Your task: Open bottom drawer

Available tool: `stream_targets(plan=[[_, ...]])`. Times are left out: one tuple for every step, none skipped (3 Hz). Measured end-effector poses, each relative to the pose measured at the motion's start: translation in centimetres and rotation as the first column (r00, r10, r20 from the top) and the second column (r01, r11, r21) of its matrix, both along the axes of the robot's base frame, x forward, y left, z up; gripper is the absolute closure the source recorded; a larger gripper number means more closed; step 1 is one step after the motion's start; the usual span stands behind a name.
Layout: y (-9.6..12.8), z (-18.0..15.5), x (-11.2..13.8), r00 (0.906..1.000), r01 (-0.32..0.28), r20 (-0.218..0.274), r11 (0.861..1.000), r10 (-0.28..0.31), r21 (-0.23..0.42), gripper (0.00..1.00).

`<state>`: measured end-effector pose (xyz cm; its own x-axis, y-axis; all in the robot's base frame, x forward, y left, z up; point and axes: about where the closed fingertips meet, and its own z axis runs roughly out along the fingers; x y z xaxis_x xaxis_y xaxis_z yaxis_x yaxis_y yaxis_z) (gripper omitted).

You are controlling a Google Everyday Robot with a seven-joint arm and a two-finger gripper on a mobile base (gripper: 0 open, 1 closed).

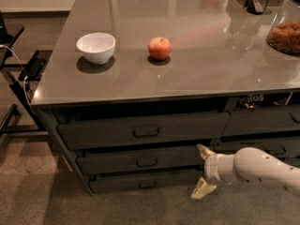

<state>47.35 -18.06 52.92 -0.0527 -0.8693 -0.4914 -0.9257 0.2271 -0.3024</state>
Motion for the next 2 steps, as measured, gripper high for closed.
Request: stream_targets(plan=[[0.61,-3.66,0.25,0.9993,-0.025,0.029,0.997,0.023,0.071,0.0],[0.61,-3.66,0.25,0.9993,-0.025,0.029,0.997,0.023,0.071,0.0]])
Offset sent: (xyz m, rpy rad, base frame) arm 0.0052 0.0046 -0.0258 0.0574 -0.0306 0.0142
